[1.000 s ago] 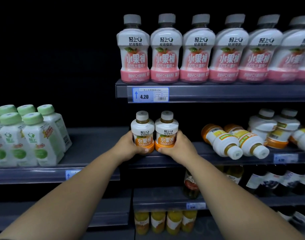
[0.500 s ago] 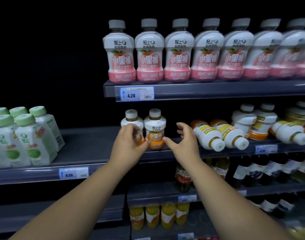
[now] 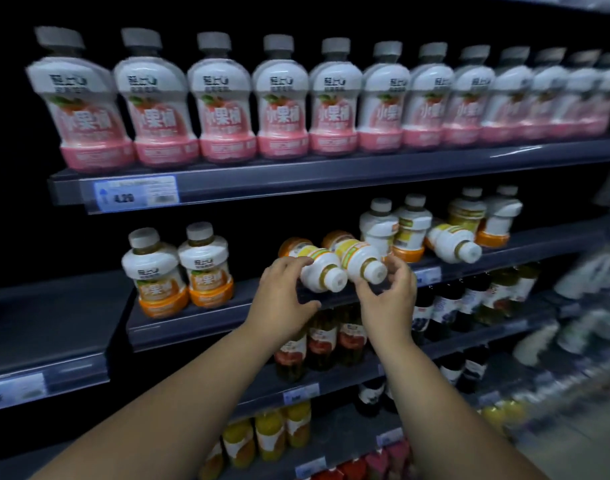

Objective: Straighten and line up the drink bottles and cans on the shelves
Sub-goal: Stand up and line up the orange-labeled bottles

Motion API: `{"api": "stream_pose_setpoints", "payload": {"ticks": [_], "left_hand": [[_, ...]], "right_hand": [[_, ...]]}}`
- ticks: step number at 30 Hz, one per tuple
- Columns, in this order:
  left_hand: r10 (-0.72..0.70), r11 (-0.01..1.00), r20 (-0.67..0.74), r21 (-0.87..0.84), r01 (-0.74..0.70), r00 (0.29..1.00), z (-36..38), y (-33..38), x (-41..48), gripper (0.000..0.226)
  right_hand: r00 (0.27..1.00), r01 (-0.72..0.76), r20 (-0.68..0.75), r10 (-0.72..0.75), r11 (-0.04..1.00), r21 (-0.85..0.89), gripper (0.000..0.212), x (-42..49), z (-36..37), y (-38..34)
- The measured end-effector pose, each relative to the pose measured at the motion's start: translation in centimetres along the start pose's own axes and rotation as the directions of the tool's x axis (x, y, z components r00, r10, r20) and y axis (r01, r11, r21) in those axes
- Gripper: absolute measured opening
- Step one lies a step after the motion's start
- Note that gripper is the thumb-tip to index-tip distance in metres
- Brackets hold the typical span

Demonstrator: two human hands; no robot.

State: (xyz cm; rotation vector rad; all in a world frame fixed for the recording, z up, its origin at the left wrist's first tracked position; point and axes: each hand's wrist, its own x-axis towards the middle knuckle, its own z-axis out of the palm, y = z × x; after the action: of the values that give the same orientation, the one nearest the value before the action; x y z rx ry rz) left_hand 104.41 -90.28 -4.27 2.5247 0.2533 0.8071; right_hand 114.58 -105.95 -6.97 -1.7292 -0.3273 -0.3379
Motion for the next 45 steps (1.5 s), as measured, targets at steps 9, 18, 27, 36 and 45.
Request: {"api": "stream_pose_setpoints", "payload": {"ticks": [9,18,27,36,45], "left_hand": [[-0.023,0.999,-0.141,0.046,0.030,0.990,4.0,1.8,2.5,0.065],[-0.247,0.938,-0.197,-0.296,0.183,0.949,-0.1,1.8,3.5,0.050],[-0.610,0.766,-0.172,-0.378,0.520,0.774,-1.4,-1.5,5.6,0.066],[-0.612,0.778,-0.212,-0.333,0.533,0.762,1.7,-2.1,4.7,0.096],[-0.555,0.821,-0.196,-0.283,0.495,0.808,0.7,-3.3,2.5,0.057]], "right_hand": [[0.985,-0.055,0.164,0.049,0.998,0.033,0.042,3.5,-0.5,2.7],[0.975,0.046,0.214,-0.056,0.998,0.052,0.040,3.3,0.3,-0.7],[0.839,-0.070,0.542,0.049,0.997,0.018,0.045,9.7,3.3,-5.2],[0.723,0.042,0.690,0.006,0.998,-0.052,0.086,10.1,4.2,-1.3],[0.705,0.149,0.709,-0.028,0.983,-0.110,0.063,8.6,5.2,-0.4]]}}
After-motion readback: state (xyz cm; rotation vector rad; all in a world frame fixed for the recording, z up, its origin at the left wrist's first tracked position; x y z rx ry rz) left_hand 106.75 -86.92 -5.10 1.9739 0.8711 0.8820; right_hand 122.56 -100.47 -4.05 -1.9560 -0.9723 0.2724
